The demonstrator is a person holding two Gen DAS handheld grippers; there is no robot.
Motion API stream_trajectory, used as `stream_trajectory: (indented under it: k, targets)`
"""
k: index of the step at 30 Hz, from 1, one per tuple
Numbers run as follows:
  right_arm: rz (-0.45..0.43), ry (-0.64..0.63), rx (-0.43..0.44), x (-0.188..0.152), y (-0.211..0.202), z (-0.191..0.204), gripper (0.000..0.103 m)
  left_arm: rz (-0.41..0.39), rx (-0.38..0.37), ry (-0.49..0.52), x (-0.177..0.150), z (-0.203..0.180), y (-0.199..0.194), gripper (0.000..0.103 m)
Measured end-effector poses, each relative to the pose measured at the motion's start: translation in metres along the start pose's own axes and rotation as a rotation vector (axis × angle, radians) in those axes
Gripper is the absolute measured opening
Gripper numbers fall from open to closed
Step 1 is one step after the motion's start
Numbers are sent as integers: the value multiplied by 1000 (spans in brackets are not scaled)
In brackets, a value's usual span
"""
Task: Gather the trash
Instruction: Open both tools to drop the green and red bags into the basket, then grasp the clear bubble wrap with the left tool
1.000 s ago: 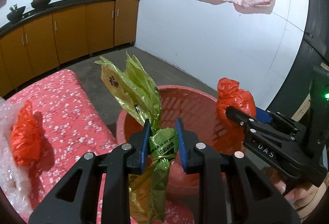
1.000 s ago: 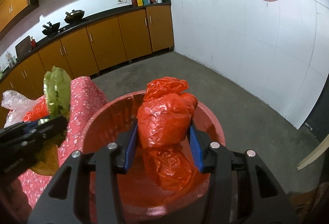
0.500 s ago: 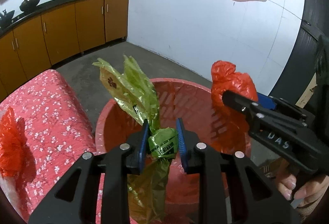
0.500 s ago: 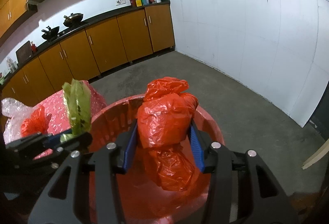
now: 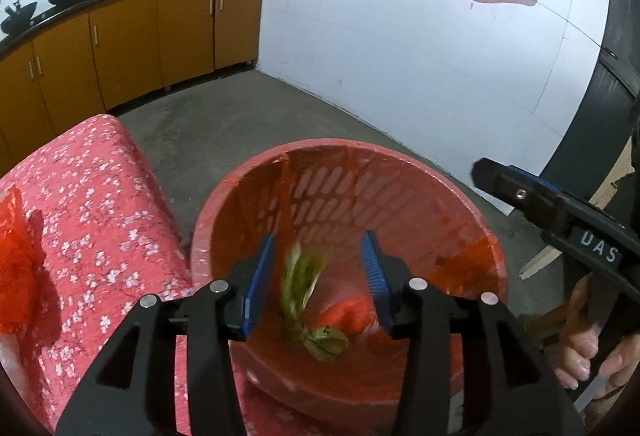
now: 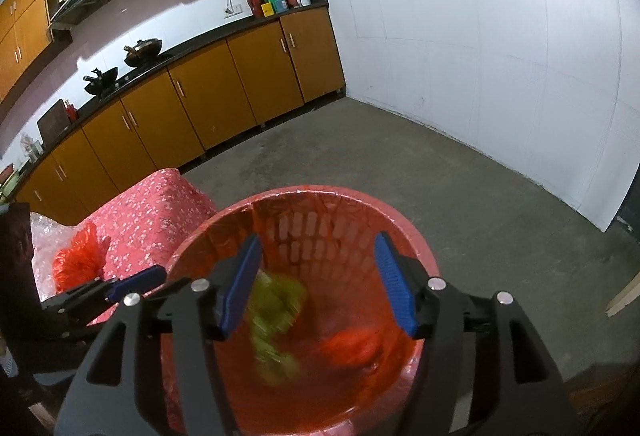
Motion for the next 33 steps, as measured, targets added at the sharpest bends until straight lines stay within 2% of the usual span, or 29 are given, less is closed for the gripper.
stream_trajectory:
  k: [7,14,19,22,26,29,33]
  targets:
    - [-44,-57,-16,0,-18,11,65,-43,90,-56,-7,32,-36,55]
    - [-60,-153,66,-14,-36,64,76,-108,248,-113,-36,72,-111,67]
    - [-34,-210,143,-37,-39,114,79,-169,462,-171,-64,123,-171,75]
    - [-18,-244,164,-51,-40,137,79,-183,562,-218,-75,157,-192,79]
    - [7,-272,191,-71,-37,165,79,-156,602,-282,-80,195,-193,79]
    - [21,-282,208,-82,-37,182,79,-120,601,-281,-81,209,-179,79]
    - [32,-304,215,-90,-38,195,79,-71,597,-291,-89,221,-164,70]
Point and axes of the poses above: each gripper's, at about its wrist camera, not at the fingertips, and y roughly the way its jaws point, z to its left, x to its top, the point moved 6 cm from there along y, roughly the way its jaws point, and after that the axes turned 7 degrees about y, right-handed, at the moved point
